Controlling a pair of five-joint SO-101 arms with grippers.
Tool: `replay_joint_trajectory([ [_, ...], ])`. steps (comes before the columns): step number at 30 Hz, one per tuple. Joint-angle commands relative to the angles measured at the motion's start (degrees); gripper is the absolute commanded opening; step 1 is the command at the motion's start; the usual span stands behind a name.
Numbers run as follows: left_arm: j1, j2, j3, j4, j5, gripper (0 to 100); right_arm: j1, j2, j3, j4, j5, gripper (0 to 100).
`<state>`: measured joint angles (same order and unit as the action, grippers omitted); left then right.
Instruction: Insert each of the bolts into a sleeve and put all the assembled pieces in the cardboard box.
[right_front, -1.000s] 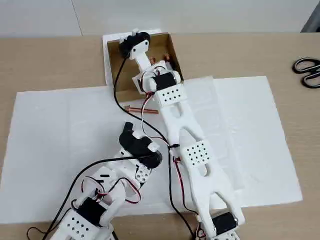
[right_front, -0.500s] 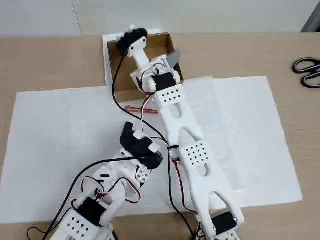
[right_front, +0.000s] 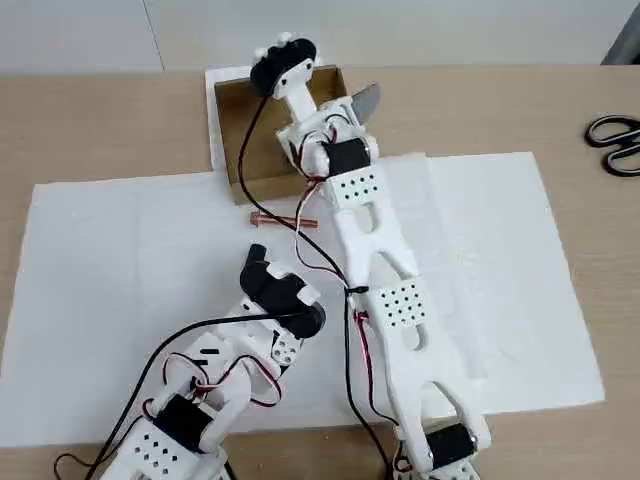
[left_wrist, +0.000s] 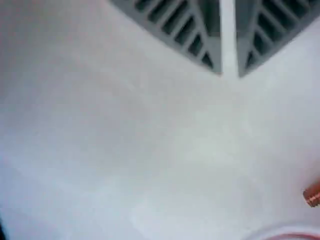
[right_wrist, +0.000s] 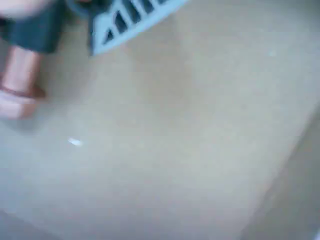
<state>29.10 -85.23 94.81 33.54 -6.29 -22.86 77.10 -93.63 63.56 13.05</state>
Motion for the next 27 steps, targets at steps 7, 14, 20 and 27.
replay_joint_trajectory([
  [7,0.5,-0.4,-0.7,-1.4,-0.4,1,4.4,-6.1,-2.7,-0.4,1.5,56.0],
  [14,0.1,-0.4,-0.7,-2.1,-1.4,1,6.0,-12.6,-2.7,1.2,-4.6,55.9],
  [20,-3.3,-0.4,-0.9,-2.2,0.3,1,13.5,-25.2,-2.5,29.3,-15.1,55.9],
  [27,-10.0,-0.4,-3.2,2.5,12.7,1,18.6,-38.0,5.6,35.0,-15.0,55.9],
])
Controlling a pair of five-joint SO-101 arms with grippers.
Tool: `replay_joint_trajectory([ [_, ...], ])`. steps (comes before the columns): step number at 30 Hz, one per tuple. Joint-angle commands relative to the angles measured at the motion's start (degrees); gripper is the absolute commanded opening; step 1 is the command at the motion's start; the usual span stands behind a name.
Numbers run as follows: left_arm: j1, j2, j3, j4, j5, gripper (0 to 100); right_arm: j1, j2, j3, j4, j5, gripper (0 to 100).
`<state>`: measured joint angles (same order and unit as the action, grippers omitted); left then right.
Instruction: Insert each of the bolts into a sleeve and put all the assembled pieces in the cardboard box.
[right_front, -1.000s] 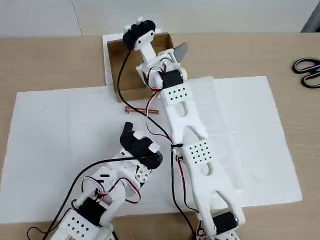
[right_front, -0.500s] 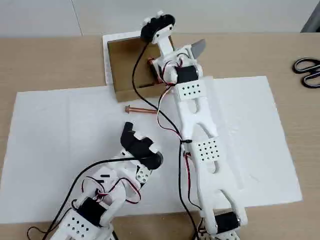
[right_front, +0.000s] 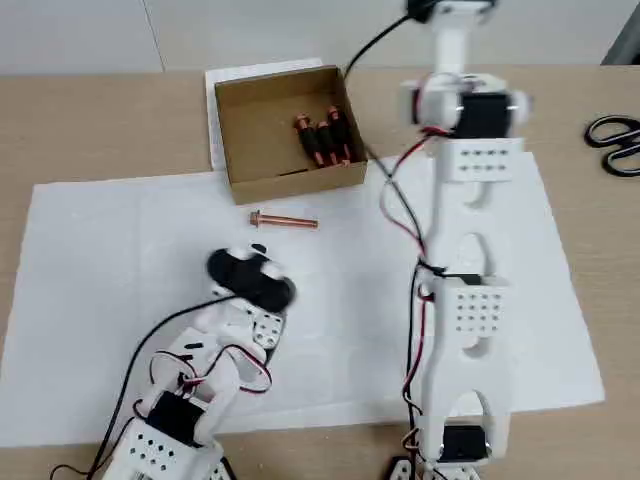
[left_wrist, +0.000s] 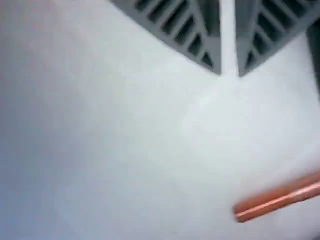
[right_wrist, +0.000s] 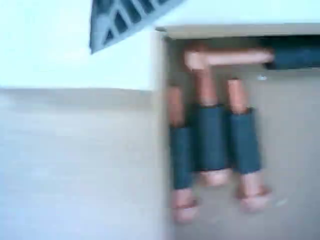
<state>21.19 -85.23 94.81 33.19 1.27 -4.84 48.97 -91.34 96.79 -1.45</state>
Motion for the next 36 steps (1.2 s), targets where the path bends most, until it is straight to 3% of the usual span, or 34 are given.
replay_joint_trajectory([
  [1,-2.3,-0.4,-5.8,6.1,7.2,1,0.4,-13.1,7.3,1.8,-0.5,55.9],
  [5,-3.3,-0.4,-19.8,18.8,4.7,1,-2.1,-30.4,29.8,1.5,-0.8,55.9],
  [10,-9.9,-0.4,-36.0,37.5,2.1,1,-5.9,-55.6,61.5,1.0,-0.6,55.9],
  [19,-6.3,-0.4,-33.2,36.0,16.1,1,-11.9,-81.3,104.9,0.2,-1.1,55.9],
  [24,-6.1,-0.5,-33.0,37.1,26.6,1,-11.7,-88.8,115.2,0.2,-1.1,55.9],
  [28,-6.3,-0.5,-33.3,37.3,29.5,1,-12.7,-93.8,117.7,0.1,-1.4,55.9],
  [32,-6.5,-0.4,-34.0,43.2,30.2,1,-14.5,-93.2,117.3,-0.7,-9.0,55.9],
  [36,-6.1,-0.4,-35.8,45.7,40.4,1,-14.7,-91.4,115.7,-5.6,-13.6,55.9],
])
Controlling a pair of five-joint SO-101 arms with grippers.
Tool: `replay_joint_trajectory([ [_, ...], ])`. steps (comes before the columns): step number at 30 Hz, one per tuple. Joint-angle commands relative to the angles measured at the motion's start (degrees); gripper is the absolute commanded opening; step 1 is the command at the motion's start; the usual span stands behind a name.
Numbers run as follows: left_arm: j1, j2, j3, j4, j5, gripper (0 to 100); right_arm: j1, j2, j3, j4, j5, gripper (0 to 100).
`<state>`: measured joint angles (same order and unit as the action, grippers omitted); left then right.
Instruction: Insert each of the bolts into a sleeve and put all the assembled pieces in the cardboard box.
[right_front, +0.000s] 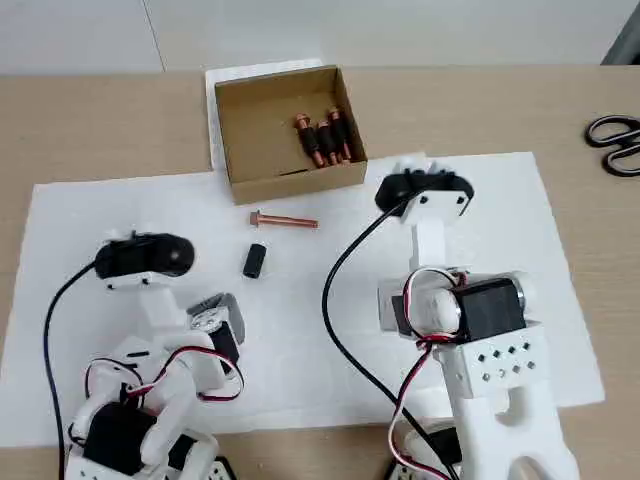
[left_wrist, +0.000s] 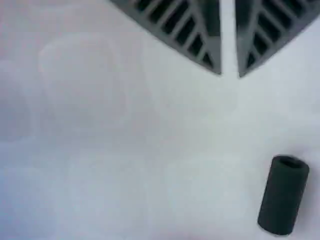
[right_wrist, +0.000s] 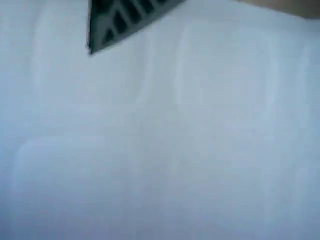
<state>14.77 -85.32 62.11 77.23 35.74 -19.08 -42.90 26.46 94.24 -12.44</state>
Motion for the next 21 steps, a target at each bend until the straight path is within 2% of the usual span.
replay_joint_trajectory([
  [1,0.4,-0.4,-4.4,3.0,7.1,1,-0.6,1.0,-2.5,-3.7,-3.1,55.9],
  [4,0.5,-0.4,-5.0,5.3,2.5,1,-4.0,1.3,-2.7,-3.7,-3.1,55.9],
  [6,4.6,-0.4,-4.5,2.7,-1.3,1,-7.2,0.9,-2.6,-1.3,-3.6,55.9],
  [8,8.9,-0.4,-6.5,2.7,-1.6,1,-10.0,0.8,-1.9,2.2,-5.7,55.9],
  [9,8.9,-0.4,-6.7,3.3,-1.3,1,-10.6,0.5,-1.4,2.3,-6.6,55.9],
  [12,7.5,-0.4,-6.6,4.4,-1.1,1,-12.8,1.1,-1.2,-1.9,-14.0,55.9],
  [14,7.4,-0.4,-6.5,4.4,-0.9,1,-15.2,1.1,-0.8,-8.3,-19.3,55.9],
  [19,7.5,-0.4,-7.1,4.5,-1.7,1,-21.5,2.6,-0.8,-18.9,-20.1,55.9],
  [21,7.1,-0.4,-7.2,5.3,-5.2,1,-23.1,6.5,-1.1,-20.6,-20.4,55.9],
])
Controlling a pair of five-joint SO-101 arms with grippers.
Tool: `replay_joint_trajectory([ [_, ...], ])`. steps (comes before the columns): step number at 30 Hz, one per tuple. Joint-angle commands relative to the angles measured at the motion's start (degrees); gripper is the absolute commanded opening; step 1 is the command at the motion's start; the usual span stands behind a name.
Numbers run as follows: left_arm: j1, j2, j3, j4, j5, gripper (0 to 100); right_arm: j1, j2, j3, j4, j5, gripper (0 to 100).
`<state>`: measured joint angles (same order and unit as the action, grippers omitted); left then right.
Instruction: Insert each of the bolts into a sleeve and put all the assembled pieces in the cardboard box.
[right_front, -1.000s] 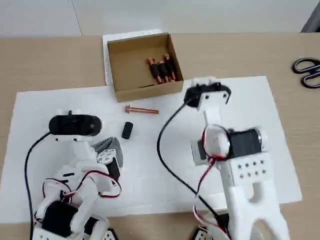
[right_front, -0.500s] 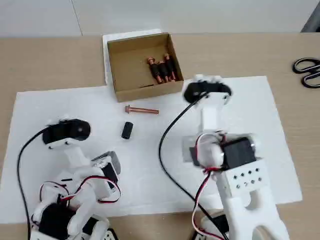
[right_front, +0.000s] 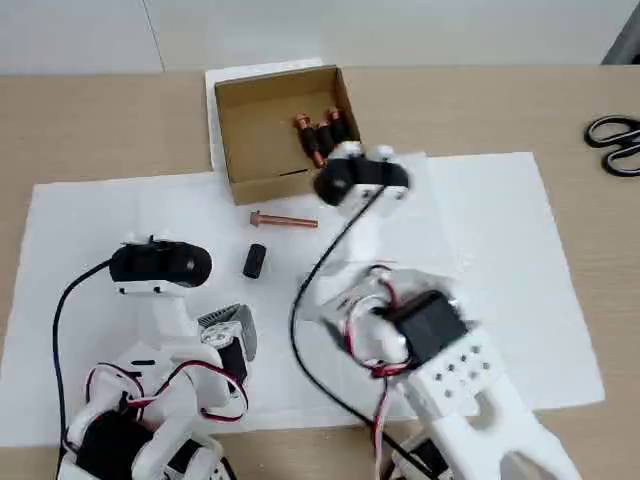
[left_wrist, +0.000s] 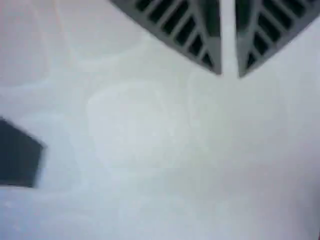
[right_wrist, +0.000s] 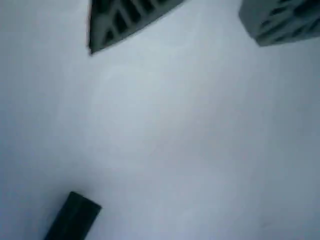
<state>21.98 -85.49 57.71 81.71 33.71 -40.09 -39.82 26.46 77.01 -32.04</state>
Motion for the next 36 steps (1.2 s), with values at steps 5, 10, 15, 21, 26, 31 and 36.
replay_joint_trajectory([
  [5,0.0,-0.2,-2.9,0.2,-4.7,1,-2.1,16.3,-4.5,-8.1,-5.1,55.9],
  [10,-1.1,-0.2,-2.7,0.3,-4.7,1,-2.2,27.5,-13.2,-12.9,-15.5,55.9],
  [15,-13.5,-0.2,-1.8,-0.9,-7.0,1,-2.7,37.8,-20.4,-15.4,-23.6,55.9],
  [21,-33.6,-0.2,0.1,-7.0,-18.3,1,-7.2,47.3,-25.4,-23.3,-24.0,55.9],
  [26,-35.0,-0.2,0.3,-7.7,-18.7,1,-5.7,52.9,-29.0,-26.9,-23.9,55.9],
  [31,-34.9,-0.2,0.1,-8.2,-18.5,1,-2.2,59.5,-29.0,-30.2,-22.7,55.9],
  [36,-34.8,-0.2,0.2,-8.0,-18.7,1,-2.2,62.0,-29.0,-31.4,-22.1,55.9],
])
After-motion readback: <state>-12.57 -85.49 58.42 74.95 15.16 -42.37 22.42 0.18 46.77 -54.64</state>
